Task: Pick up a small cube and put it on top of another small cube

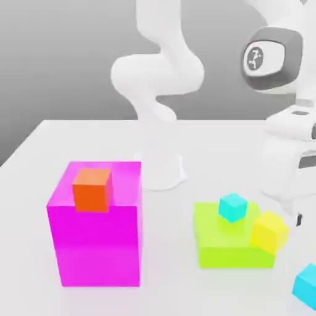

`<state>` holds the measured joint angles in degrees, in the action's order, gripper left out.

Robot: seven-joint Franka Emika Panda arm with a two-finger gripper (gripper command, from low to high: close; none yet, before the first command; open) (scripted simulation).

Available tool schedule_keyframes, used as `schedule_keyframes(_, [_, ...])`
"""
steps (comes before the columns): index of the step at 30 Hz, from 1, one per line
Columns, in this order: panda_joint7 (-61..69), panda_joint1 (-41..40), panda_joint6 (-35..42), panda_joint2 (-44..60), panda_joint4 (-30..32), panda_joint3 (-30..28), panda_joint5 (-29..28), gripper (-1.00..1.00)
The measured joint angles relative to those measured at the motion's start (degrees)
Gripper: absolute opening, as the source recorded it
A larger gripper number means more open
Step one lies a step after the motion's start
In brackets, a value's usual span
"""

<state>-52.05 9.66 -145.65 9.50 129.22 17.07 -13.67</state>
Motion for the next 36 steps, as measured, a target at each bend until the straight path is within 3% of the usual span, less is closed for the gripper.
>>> schedule_keyframes(6, [-0.13, 3.79, -3.61, 12.01, -0.54, 1.91, -1.20, 0.00])
schedule_keyframes(10, [-2.68, 6.98, -9.18, 20.31, -2.22, -1.27, -4.85, 0.00])
schedule_keyframes(11, [-3.17, 7.49, -10.14, 21.65, -2.53, -1.91, -5.56, -1.00])
schedule_keyframes(18, [-3.13, 7.47, -10.13, 21.60, -2.51, -1.85, -5.49, -1.00])
schedule_keyframes(24, [3.65, 4.47, -3.78, 12.53, -0.19, 3.35, -1.16, -1.00])
schedule_keyframes(30, [15.80, 2.88, -0.90, 2.91, 6.60, 6.45, -1.23, -1.00])
schedule_keyframes(36, [30.44, 2.87, 1.54, -9.62, 15.66, 6.91, 3.70, -1.00])
